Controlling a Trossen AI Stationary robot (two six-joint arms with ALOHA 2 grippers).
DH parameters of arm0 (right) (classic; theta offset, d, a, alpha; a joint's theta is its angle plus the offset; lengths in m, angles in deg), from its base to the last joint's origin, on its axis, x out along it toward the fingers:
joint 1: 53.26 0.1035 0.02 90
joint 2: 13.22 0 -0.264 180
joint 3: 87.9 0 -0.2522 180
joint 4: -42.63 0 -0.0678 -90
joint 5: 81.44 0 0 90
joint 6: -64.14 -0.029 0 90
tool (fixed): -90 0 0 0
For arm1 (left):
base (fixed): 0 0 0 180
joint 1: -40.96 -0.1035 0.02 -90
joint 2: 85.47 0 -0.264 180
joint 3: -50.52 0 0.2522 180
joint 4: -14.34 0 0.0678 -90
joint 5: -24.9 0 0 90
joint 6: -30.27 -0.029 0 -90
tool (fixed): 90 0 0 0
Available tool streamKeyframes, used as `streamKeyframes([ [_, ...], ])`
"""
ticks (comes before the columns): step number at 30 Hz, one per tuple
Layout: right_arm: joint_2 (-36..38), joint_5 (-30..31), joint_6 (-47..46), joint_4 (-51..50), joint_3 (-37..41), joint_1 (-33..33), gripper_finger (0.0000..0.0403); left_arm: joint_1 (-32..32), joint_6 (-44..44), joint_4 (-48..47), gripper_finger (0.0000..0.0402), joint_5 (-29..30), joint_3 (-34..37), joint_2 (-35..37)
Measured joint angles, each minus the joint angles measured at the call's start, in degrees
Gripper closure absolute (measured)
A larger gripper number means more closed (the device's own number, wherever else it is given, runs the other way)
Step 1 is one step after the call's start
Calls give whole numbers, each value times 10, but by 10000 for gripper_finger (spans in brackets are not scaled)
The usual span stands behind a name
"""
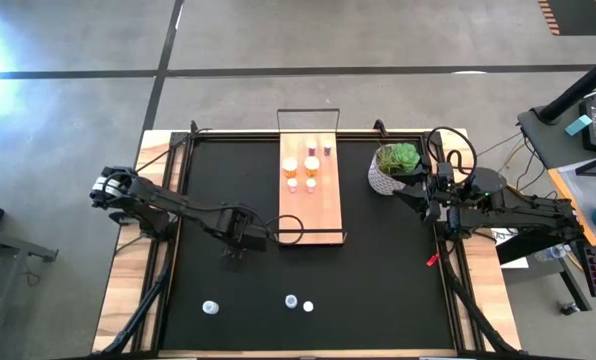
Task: Pick and place medicine bottles onto shelf by color
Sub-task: Put the white pill bottle on the shelf
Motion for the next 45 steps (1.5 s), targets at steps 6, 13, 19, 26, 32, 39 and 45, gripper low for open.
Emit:
streamKeyframes([
  [6, 0, 0, 0, 0, 0, 0, 177, 0, 1, 36, 178, 0, 33, 0],
  [13, 0, 0, 0, 0, 0, 0, 177, 0, 1, 45, 185, 0, 38, 0],
  [19, 0, 0, 0, 0, 0, 0, 177, 0, 1, 50, 231, 0, 43, -3],
  [26, 0, 0, 0, 0, 0, 0, 177, 0, 2, 61, 283, -2, 43, -6],
  [32, 0, 0, 0, 0, 0, 0, 177, -1, 31, 35, 266, 7, 29, 16],
  [39, 0, 0, -1, 0, 0, 0, 177, -18, 51, -5, 268, 42, 5, 99],
  [45, 0, 0, 0, -4, 0, 0, 177, -115, 178, 4, 269, 50, -44, 124],
])
